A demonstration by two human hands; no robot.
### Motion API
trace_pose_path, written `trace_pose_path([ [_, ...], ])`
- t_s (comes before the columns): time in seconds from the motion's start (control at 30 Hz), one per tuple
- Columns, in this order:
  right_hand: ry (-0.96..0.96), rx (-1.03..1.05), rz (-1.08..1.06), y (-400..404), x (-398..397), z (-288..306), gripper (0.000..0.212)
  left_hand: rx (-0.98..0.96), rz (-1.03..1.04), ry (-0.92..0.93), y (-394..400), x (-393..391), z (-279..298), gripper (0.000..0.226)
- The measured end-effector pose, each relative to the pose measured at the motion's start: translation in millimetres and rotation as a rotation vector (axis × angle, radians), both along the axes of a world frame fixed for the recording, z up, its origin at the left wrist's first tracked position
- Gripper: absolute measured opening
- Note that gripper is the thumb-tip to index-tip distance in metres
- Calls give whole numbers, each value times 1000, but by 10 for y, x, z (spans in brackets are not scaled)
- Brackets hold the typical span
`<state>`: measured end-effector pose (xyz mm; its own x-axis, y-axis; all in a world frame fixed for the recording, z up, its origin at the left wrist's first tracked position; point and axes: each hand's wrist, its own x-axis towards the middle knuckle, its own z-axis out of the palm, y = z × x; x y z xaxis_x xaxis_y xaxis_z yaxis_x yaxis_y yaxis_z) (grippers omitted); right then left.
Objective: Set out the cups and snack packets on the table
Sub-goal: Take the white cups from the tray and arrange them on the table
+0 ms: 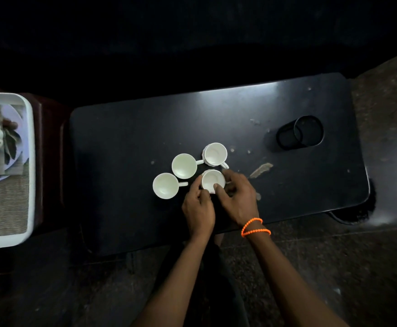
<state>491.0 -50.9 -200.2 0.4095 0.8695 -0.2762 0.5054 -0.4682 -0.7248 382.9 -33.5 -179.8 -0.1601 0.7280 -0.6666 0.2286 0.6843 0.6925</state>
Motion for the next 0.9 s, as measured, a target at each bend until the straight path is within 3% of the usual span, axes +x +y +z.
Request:
trace_pose_path([
  [0.17,171,-78,-115,-43,39,11,47,-60,73,-127,-6,29,-22,52],
  [0.5,188,-101,-195,-622,182,90,50,-162,125,-268,-399,168,-22,63],
  [0.77,153,-96,-262,-900,293,152,68,-209,56,-266,-657,332,-58,55],
  [0.9,156,-94,-254,-927,326,158,67,-200,59,-256,-698,357,-59,55],
])
